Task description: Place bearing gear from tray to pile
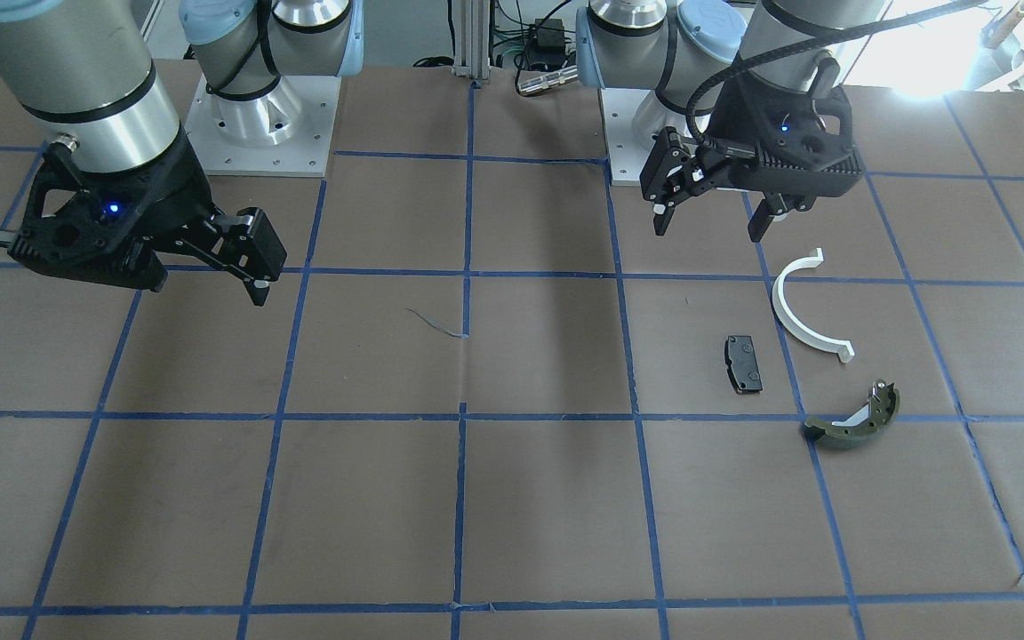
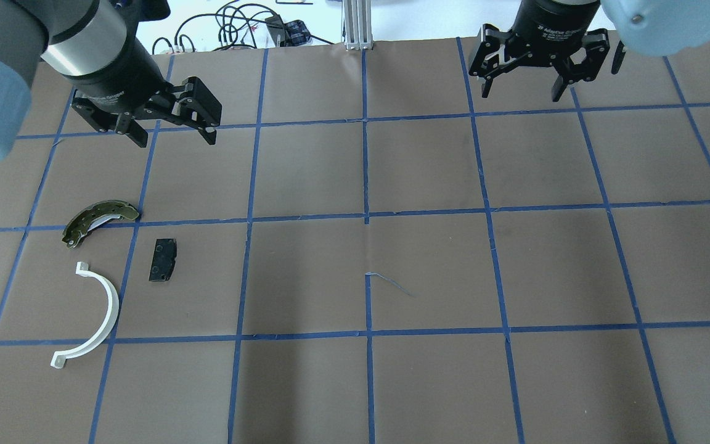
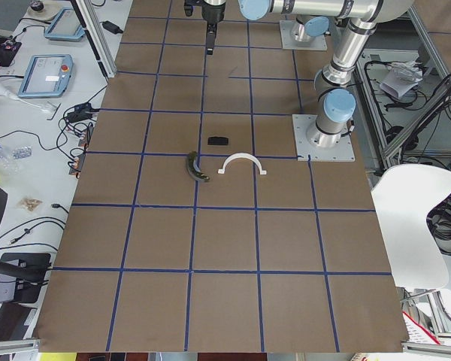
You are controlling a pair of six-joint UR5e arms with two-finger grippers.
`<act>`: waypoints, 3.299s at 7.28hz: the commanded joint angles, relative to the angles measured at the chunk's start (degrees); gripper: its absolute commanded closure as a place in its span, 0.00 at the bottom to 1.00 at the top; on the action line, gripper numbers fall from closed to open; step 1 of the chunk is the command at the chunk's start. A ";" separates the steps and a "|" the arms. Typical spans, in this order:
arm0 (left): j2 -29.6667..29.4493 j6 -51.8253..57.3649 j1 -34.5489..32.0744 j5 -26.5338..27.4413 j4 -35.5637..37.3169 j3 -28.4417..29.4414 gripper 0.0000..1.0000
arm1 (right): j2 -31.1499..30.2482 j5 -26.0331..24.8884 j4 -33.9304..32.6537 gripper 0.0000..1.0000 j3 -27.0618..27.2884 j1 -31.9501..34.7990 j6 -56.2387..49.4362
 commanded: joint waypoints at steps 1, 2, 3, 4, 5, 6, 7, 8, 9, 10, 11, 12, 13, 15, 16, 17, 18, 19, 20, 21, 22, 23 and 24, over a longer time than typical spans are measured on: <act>-0.04 0.00 0.16 0.00 0.00 -0.12 0.00 | -0.05 0.07 -0.30 0.00 0.02 0.03 -0.14; -0.04 0.00 -0.01 -0.08 0.00 -0.12 0.00 | -0.05 0.07 -0.31 0.00 0.02 -0.06 -0.32; -0.04 0.00 -0.02 0.00 0.00 -0.12 0.00 | -0.05 -0.02 0.13 0.00 0.02 -0.15 -0.32; -0.04 0.00 -0.10 -0.08 0.00 0.05 0.00 | -0.13 0.07 0.13 0.00 0.02 -0.15 -0.49; -0.04 0.00 -0.10 0.00 0.00 0.05 0.00 | -0.22 0.85 0.22 0.00 0.02 -0.15 -0.58; -0.04 0.00 -0.02 0.00 0.00 0.05 0.00 | -0.22 0.95 -0.04 0.00 0.02 -0.23 -1.80; -0.04 0.00 -0.10 0.00 0.00 0.05 0.00 | -0.05 0.95 0.48 0.00 0.11 -0.32 -2.07; -0.04 0.00 -0.02 0.00 0.00 0.05 0.00 | 0.30 1.03 0.22 0.00 0.72 -0.32 -3.82; -0.04 0.00 -0.02 0.00 0.00 0.05 0.00 | 0.39 2.86 -1.87 0.00 2.72 -0.67 -8.62; -0.04 0.00 -0.02 0.00 0.00 0.05 0.00 | 0.39 3.58 -5.20 0.00 3.79 -3.11 -12.15; -0.04 0.00 -0.02 -0.08 0.00 0.05 0.00 | 0.22 4.28 -4.79 0.00 3.80 -5.40 -15.23; -0.04 0.00 -0.10 0.00 0.00 0.05 0.00 | 0.39 3.16 -4.36 0.00 3.80 -6.64 -16.22; -0.04 0.00 -0.02 0.00 0.00 0.05 0.00 | 0.31 -0.16 -3.65 0.00 3.89 -9.09 -19.88; -0.04 0.00 -0.10 -0.09 0.00 0.05 0.00 | 0.48 -0.99 -1.99 0.00 3.89 -17.85 -31.47; -0.04 0.00 -0.02 -0.09 0.00 0.05 0.00 | 1.44 -1.51 -1.28 0.00 4.32 -21.21 -36.91; -0.04 0.00 -0.02 -0.09 0.00 0.05 0.00 | 2.41 -2.64 -2.23 0.00 4.50 -25.16 -42.02; -0.04 0.00 -0.02 -0.09 0.00 0.05 0.00 | 4.85 -2.74 -2.76 0.00 4.41 -30.59 -45.29; -0.04 0.08 -0.02 -0.35 0.09 0.14 0.00 | 8.71 -2.74 -8.25 0.00 4.33 -36.47 -50.97; -0.04 0.17 -0.02 -0.44 0.09 0.14 0.00 | 11.79 -2.31 -10.92 0.00 4.41 -40.97 -56.95; 0.05 0.17 -0.02 -0.52 0.09 -0.03 0.00 | 15.74 -2.65 -20.17 0.00 4.07 -42.76 -63.27; 0.05 0.17 -0.10 -0.61 0.09 -0.04 0.00 | 19.78 -2.05 -22.78 0.00 3.63 -46.60 -65.69; 0.05 0.17 -0.10 -0.53 0.09 -0.04 0.00 | 22.95 -0.91 -24.81 0.00 3.10 -49.60 -70.15; 0.05 0.17 -0.10 -0.61 0.09 0.05 0.00 | 25.07 0.58 -25.79 0.00 1.88 -49.89 -70.45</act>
